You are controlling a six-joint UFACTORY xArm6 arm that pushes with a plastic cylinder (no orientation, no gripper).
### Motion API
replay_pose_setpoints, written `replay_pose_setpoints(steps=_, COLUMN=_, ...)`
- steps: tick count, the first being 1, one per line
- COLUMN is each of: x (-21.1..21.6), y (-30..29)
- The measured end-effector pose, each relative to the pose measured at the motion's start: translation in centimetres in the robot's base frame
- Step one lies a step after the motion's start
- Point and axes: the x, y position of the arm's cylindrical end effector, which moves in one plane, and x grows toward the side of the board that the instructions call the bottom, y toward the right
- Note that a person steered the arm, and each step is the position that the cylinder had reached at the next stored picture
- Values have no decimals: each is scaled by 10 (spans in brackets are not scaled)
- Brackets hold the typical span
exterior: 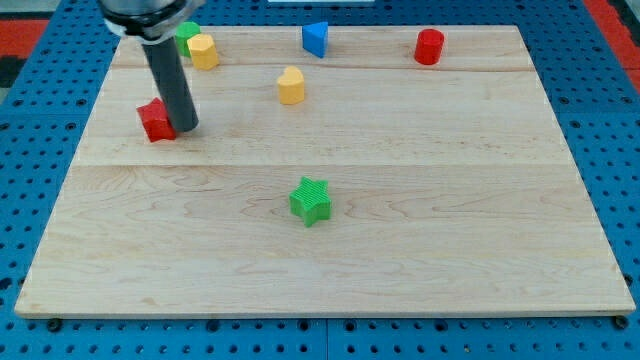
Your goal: Push the yellow heart towards the center of the board
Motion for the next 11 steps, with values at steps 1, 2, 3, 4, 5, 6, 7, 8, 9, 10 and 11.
replay_pose_setpoints(steps=1, x=1, y=0)
replay_pose_setpoints(steps=2, x=1, y=-2)
replay_pose_setpoints(steps=3, x=-14, y=19)
replay_pose_setpoints(steps=4, x=-27, y=22)
replay_pose_setpoints(steps=5, x=-65, y=46)
replay_pose_setpoints(steps=6, x=-71, y=68)
replay_pose_setpoints(steps=7, x=-76, y=98)
replay_pose_setpoints(steps=8, x=-82, y=127)
replay_pose_setpoints(steps=9, x=-82, y=193)
replay_pose_setpoints(steps=10, x=-58, y=226)
replay_pose_setpoints(steps=11, x=-40, y=229)
